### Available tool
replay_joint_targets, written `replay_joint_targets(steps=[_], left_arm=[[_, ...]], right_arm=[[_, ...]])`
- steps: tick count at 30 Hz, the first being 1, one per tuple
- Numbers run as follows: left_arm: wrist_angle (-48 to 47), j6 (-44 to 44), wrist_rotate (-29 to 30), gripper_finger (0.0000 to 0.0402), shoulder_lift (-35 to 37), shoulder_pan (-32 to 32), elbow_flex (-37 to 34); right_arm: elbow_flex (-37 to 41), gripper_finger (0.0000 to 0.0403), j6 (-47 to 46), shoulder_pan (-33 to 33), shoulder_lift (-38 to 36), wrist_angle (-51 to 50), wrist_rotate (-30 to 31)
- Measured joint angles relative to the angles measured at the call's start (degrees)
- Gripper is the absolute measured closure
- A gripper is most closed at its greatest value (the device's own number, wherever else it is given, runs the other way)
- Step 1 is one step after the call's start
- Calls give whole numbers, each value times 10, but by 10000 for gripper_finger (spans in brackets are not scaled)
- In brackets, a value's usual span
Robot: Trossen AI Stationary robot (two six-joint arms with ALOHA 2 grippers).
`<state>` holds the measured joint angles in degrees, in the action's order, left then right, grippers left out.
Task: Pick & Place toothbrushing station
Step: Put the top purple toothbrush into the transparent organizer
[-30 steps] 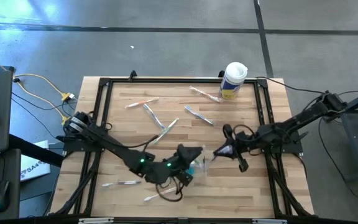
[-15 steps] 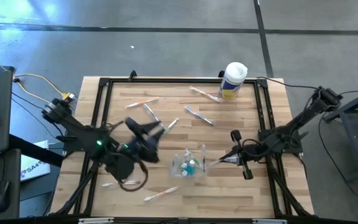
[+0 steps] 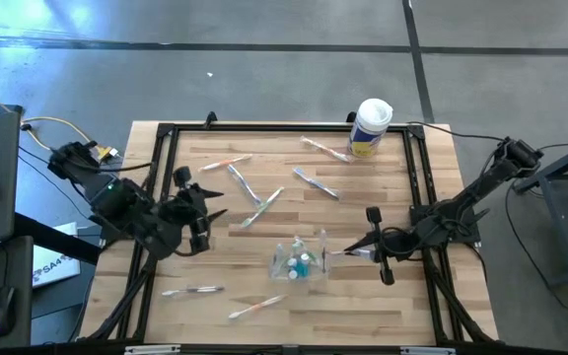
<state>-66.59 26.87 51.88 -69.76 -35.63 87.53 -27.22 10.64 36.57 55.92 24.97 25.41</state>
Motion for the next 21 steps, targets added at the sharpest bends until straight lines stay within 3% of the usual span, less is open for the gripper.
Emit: replay_joint_targets(steps=[4, 11, 21], left_arm=[[-59, 66, -16, 231, 1, 0, -17], [-60, 81, -26, 225, 0, 0, -67], [-42, 81, -31, 139, 0, 0, -106]], right_arm=[[-15, 394, -14, -12, 30, 0, 0], [-85, 394, -12, -15, 93, -49, -9], [-138, 394, -18, -26, 162, -55, -26]])
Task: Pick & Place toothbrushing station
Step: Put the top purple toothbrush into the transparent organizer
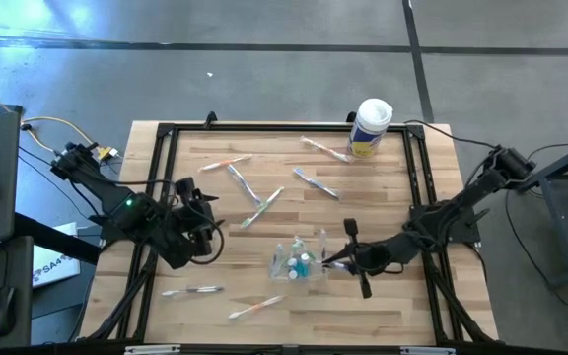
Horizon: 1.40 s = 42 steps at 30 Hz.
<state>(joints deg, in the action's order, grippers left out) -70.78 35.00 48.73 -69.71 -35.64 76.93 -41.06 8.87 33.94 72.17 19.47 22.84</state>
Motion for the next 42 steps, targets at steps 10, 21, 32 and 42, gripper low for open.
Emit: replay_joint_targets(steps=[10, 21, 32, 42], left_arm=[[59, 0, 0, 120, 0, 0, -38], [82, 0, 0, 120, 0, 0, -59], [119, 0, 0, 120, 0, 0, -82], [142, -1, 0, 120, 0, 0, -101]], right_arm=[[0, 394, -64, -59, 26, 6, -65], [1, 394, -137, -58, 14, -32, -82], [1, 394, -198, -73, 25, -59, -81], [1, 394, -212, -111, 84, -40, -132]])
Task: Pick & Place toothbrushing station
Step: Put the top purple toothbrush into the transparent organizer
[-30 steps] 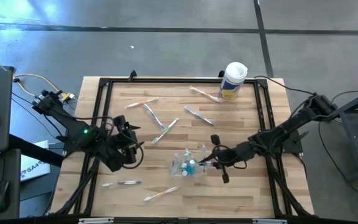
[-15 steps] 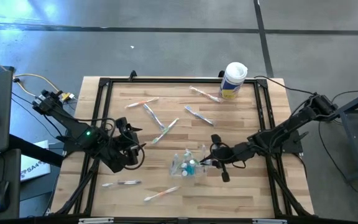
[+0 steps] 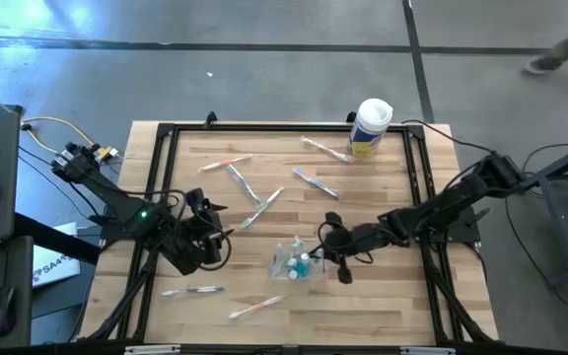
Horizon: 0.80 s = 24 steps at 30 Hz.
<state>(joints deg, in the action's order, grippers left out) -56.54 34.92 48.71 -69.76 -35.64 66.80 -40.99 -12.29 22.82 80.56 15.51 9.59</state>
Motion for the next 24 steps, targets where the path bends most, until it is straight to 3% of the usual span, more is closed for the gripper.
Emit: replay_joint_targets(steps=[15, 24], left_arm=[[16, 1, 0, 120, 0, 0, -18], [16, 1, 0, 120, 0, 0, -18]], right_arm=[[0, 393, -68, -19, 34, 14, -64], [0, 365, -121, -51, 34, -12, -106]])
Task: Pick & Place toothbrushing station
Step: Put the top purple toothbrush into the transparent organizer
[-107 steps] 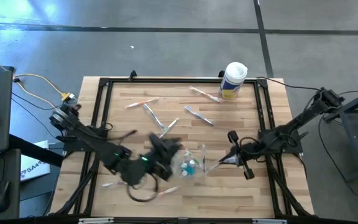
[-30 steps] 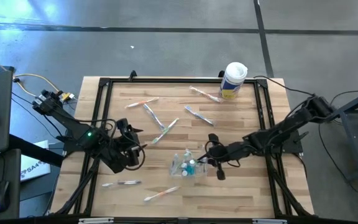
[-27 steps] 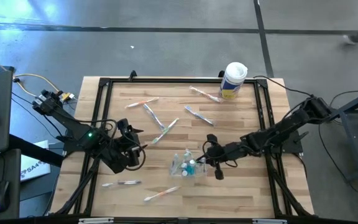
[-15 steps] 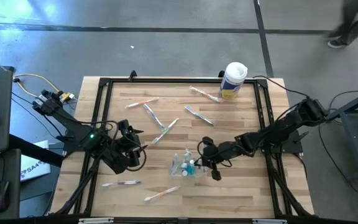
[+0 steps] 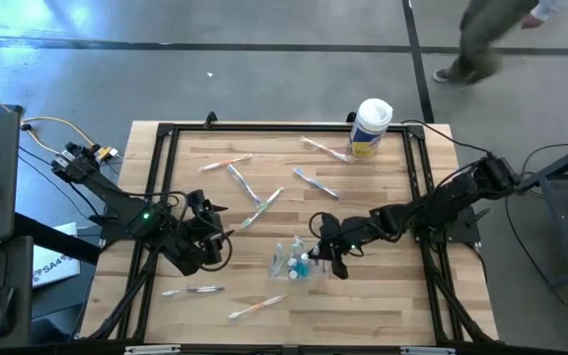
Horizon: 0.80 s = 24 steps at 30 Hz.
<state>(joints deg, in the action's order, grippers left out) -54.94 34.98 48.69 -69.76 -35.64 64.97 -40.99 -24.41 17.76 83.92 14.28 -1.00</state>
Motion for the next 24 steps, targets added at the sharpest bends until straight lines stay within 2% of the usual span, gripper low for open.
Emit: replay_joint_targets(steps=[7, 24], left_arm=[[0, 0, 0, 120, 0, 0, 0], [0, 0, -1, 120, 0, 0, 0]], right_arm=[[0, 339, 4, 1, 0, -5, -3], [0, 215, -27, -9, 9, -4, -4]])
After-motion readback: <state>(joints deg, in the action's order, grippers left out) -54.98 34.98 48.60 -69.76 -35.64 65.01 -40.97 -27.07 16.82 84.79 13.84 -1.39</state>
